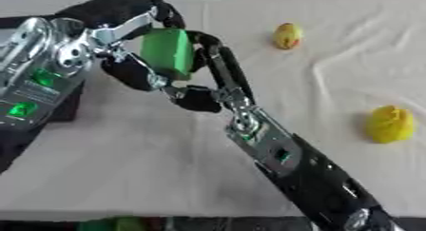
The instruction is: Pick up the objects with one hand, pass them to the other hand, and then place them into the box on the other side of the table.
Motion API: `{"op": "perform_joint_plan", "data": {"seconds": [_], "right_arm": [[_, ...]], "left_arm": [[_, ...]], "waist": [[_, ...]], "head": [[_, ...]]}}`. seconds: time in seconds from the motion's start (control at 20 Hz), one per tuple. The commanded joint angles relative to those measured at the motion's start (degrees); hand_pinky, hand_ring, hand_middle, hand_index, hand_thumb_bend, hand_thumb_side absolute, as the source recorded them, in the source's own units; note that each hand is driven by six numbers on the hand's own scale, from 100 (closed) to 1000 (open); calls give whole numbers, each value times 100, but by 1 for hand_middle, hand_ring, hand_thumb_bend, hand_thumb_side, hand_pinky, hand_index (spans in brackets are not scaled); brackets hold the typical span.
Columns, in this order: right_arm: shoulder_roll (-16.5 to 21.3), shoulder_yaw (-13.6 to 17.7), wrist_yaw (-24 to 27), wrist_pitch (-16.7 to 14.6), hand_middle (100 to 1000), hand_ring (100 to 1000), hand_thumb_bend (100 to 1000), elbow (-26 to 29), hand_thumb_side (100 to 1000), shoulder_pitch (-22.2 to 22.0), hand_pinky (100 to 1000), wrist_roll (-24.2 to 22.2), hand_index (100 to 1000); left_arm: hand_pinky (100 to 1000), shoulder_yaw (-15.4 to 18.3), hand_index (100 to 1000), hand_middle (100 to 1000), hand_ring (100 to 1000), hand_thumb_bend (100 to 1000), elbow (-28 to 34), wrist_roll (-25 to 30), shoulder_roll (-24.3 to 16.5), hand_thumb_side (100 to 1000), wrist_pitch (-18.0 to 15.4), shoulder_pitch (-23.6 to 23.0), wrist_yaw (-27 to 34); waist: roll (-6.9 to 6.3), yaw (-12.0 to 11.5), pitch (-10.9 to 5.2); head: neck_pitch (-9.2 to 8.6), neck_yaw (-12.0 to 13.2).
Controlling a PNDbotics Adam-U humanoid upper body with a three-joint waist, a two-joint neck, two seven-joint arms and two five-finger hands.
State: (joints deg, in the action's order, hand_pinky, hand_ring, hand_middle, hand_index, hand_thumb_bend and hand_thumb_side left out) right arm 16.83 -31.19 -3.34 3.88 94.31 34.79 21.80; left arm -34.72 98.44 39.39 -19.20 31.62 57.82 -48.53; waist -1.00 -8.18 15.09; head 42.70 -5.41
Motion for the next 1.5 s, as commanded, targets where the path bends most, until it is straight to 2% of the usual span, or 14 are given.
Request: {"op": "perform_joint_plan", "data": {"seconds": [0.05, 0.5, 0.6, 1.0, 1.3, 1.5], "right_arm": [[-10, 16, -61, -44, 506, 536, 100, 98, 100, 84, 560, 16, 559], [-1, 15, -120, -83, 506, 536, 100, 89, 100, 71, 558, 33, 560], [-1, 17, -129, -79, 509, 538, 100, 76, 100, 65, 558, 40, 563], [16, 10, -132, 74, 553, 570, 100, 15, 100, 68, 574, -73, 612], [31, 36, -232, 294, 630, 614, 272, 0, 103, 76, 601, -308, 698], [47, 62, -308, 474, 672, 654, 311, -7, 186, 87, 620, -408, 745]], "left_arm": [[837, 23, 817, 642, 813, 347, -37, 524, -22, 100, 564, 42, -46], [796, 7, 770, 558, 729, 333, -152, 398, 5, 100, 603, 7, -58], [780, 5, 717, 523, 702, 318, -151, 345, 4, 100, 613, 3, -63], [734, -15, 609, 429, 614, 183, -83, 205, -17, 100, 616, 21, -123], [713, -26, 535, 366, 569, 139, -94, 161, -30, 100, 561, 18, -209], [711, -36, 511, 343, 554, 143, -91, 182, -40, 100, 526, 17, -241]], "waist": [[-6, 6, -101], [2, 9, -100], [2, 8, -99], [7, 10, -104], [12, 10, -108], [13, 11, -114]], "head": [[13, 18], [39, 27], [50, 28], [55, 33], [52, 37], [47, 41]]}}
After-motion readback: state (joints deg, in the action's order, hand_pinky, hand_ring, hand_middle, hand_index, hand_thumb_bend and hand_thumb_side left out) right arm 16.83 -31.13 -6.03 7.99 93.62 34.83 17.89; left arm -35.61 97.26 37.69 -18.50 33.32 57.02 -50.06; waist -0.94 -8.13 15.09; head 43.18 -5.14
